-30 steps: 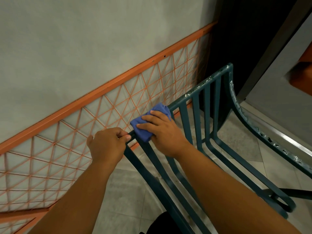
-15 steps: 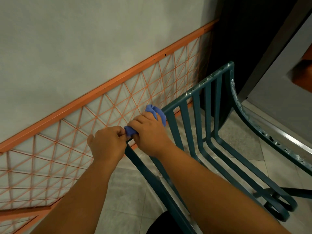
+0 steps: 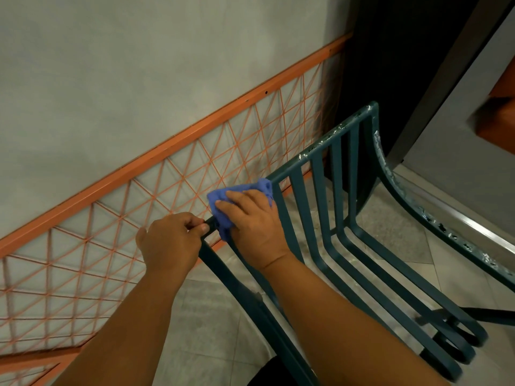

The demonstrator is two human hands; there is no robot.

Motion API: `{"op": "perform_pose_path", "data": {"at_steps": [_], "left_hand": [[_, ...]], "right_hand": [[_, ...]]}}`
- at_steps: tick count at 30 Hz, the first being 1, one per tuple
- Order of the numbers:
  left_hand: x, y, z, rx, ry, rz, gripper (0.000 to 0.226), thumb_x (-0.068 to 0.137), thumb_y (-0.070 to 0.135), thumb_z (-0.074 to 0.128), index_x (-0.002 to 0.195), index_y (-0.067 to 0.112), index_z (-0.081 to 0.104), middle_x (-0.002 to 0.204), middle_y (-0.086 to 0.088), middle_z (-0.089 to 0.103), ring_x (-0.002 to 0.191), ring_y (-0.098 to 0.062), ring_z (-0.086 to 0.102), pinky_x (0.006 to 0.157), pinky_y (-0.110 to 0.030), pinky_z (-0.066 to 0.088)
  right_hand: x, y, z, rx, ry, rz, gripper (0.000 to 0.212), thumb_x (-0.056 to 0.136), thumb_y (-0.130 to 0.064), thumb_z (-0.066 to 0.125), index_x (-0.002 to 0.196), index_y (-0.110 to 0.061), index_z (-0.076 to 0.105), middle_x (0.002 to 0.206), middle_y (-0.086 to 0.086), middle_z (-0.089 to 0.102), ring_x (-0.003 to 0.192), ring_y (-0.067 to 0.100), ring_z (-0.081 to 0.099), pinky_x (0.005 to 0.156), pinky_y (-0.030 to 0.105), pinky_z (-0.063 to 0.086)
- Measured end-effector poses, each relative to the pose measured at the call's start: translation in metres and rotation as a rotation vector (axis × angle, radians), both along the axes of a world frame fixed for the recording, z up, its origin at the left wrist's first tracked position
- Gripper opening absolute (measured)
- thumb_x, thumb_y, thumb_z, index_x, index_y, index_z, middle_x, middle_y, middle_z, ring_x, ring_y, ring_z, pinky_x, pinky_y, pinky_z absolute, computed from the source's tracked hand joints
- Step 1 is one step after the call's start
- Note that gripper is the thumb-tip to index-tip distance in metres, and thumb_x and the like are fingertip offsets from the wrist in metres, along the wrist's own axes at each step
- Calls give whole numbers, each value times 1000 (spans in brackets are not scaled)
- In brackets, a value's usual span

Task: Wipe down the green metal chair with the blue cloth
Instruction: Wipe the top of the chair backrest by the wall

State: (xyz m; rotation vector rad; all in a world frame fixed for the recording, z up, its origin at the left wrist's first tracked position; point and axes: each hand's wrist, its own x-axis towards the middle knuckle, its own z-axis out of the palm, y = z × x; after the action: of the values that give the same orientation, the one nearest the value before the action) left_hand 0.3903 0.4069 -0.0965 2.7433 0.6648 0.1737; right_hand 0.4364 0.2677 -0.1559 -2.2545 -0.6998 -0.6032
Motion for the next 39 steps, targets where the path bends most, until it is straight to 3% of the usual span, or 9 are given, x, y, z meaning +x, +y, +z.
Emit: {"op": "perform_pose_path", "data": {"at_steps": [3, 8, 11, 15, 21, 25, 31, 35, 39], "left_hand": [[-1, -1, 0, 0, -4, 1, 9, 84, 39, 67, 78, 33, 71, 72, 16, 62, 77, -16, 60, 87, -49, 44], [-1, -4, 0, 31, -12, 26, 11, 85, 40, 65, 80, 33, 71, 70, 16, 61, 77, -16, 57, 89, -47, 41], [-2, -7, 1, 30, -28, 47, 10, 85, 38, 66, 79, 32, 72, 72, 15, 64, 77, -13, 54, 91, -48, 39], [-2, -8, 4, 28, -5, 61, 11, 85, 38, 65, 77, 32, 71, 69, 13, 65, 71, -13, 53, 89, -47, 41], [0, -13, 11, 19, 41, 76, 11, 87, 38, 64, 78, 34, 69, 63, 17, 56, 73, -13, 52, 93, -49, 41], [2, -17, 13, 17, 74, 98, 12, 88, 36, 63, 77, 33, 68, 63, 15, 56, 74, -14, 51, 94, -47, 37], [3, -19, 16, 59, 110, 85, 12, 89, 37, 61, 82, 32, 69, 67, 11, 55, 76, -16, 48, 94, -48, 38], [5, -21, 17, 70, 125, 93, 13, 89, 37, 61, 82, 31, 70, 66, 12, 55, 75, -15, 49, 95, -48, 39], [4, -20, 15, 91, 124, 100, 12, 89, 37, 62, 82, 31, 70, 67, 10, 55, 75, -16, 48, 96, -48, 39]], "right_hand": [[13, -13, -1, -265, 94, 97, 39, 85, -34, 51, 123, -29, 58, 128, -1, 57, 124, 27, 41, 97, 51, 36], [34, -7, 35, -353, 248, -119, 32, 90, -40, 42, 99, -19, 64, 102, 3, 62, 107, 27, 47, 101, 50, 28], [30, 17, 41, -458, 326, -79, 36, 92, -40, 36, 101, -18, 64, 103, 5, 62, 109, 28, 46, 103, 49, 24], [15, 11, 13, -180, 131, 59, 15, 84, -28, 62, 93, -16, 67, 95, 3, 64, 100, 27, 51, 100, 45, 33], [24, -28, -13, -10, -18, 216, 32, 76, -8, 61, 107, -14, 70, 118, 9, 64, 114, 27, 48, 92, 52, 46], [22, -13, 8, -54, 163, 122, 42, 59, -3, 79, 99, -11, 71, 106, 9, 68, 107, 31, 54, 87, 54, 45], [28, -29, 7, -85, 110, 202, 42, 67, -5, 73, 107, -19, 70, 112, 3, 67, 111, 29, 54, 94, 47, 38], [38, -18, 22, -294, 207, 4, 29, 79, -22, 61, 108, -18, 65, 108, 3, 64, 112, 28, 47, 98, 46, 33], [25, -15, 5, -133, 124, 178, 33, 73, -14, 62, 106, -16, 68, 109, 4, 66, 111, 31, 51, 97, 52, 35]]}}
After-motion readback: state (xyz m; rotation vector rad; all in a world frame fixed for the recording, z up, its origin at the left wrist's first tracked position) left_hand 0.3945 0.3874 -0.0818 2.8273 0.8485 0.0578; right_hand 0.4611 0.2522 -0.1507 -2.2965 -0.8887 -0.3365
